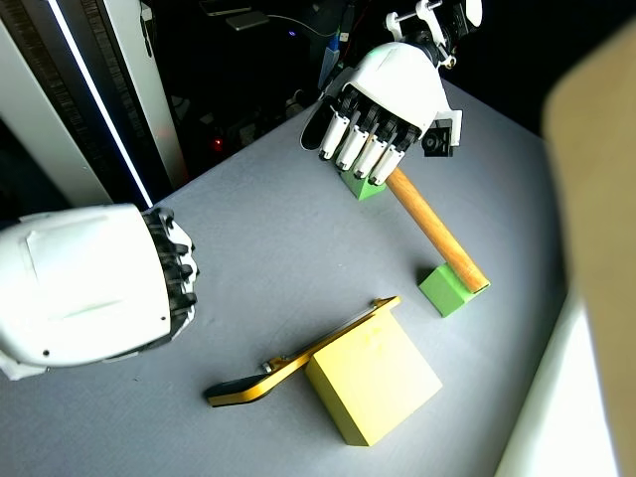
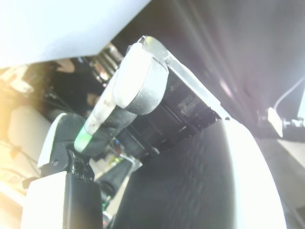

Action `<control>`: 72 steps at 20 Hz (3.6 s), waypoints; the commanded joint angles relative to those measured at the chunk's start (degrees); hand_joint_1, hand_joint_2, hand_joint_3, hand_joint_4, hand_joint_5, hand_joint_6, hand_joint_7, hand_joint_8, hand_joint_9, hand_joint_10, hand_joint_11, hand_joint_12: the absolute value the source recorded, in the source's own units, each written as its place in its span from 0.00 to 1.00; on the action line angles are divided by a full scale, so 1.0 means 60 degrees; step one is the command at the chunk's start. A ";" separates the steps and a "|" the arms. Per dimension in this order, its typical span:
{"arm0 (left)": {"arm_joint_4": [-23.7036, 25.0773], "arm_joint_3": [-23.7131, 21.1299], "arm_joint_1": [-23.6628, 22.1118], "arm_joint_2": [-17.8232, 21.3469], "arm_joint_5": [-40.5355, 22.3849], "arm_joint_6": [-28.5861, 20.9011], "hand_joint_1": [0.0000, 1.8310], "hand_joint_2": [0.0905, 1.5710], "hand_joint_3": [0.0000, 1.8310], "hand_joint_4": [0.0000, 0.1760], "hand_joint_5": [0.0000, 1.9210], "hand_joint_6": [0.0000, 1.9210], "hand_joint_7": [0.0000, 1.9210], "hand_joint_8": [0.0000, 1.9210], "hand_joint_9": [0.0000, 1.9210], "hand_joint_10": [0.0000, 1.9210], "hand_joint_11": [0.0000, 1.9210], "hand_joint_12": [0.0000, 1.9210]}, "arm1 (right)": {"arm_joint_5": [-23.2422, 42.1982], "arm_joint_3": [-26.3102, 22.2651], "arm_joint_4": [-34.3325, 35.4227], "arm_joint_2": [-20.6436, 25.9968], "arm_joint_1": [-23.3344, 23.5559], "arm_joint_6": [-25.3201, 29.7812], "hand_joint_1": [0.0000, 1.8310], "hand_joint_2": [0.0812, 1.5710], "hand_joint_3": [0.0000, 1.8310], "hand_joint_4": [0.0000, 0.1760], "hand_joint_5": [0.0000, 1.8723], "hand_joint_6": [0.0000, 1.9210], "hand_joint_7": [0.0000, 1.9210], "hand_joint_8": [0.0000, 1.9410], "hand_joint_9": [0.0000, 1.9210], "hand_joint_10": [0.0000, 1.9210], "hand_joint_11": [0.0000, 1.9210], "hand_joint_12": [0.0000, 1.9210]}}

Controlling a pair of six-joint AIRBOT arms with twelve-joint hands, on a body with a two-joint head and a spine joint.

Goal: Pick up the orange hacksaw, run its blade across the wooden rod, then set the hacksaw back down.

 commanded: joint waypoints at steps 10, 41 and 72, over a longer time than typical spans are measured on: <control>-0.0635 0.0685 0.0418 0.0029 -0.1009 -0.0103 0.00 0.78 0.00 0.00 0.03 0.01 0.01 0.00 0.00 0.00 0.00 0.00 | -0.0348 -0.0208 0.0735 0.0397 0.0309 0.1818 0.03 0.70 0.00 0.00 0.02 0.00 0.05 0.00 0.07 0.00 0.00 0.26; 0.3363 -0.1828 -0.0447 0.3410 0.2746 -0.1326 0.00 0.80 0.00 0.00 0.04 0.00 0.04 0.00 0.04 0.00 0.02 0.02 | 0.1509 0.1844 0.8912 0.0387 -0.5821 0.4226 0.45 0.64 0.00 0.00 0.09 0.00 0.09 0.00 0.09 0.00 0.00 0.36; 0.6519 -0.3720 0.0171 0.5236 0.6074 -0.4509 0.00 0.82 0.00 0.00 0.06 0.00 0.02 0.00 0.01 0.00 0.00 0.00 | 0.1150 0.3643 1.0099 -0.2450 -0.4986 0.4561 0.42 0.66 0.00 0.00 0.10 0.00 0.10 0.00 0.10 0.00 0.00 0.41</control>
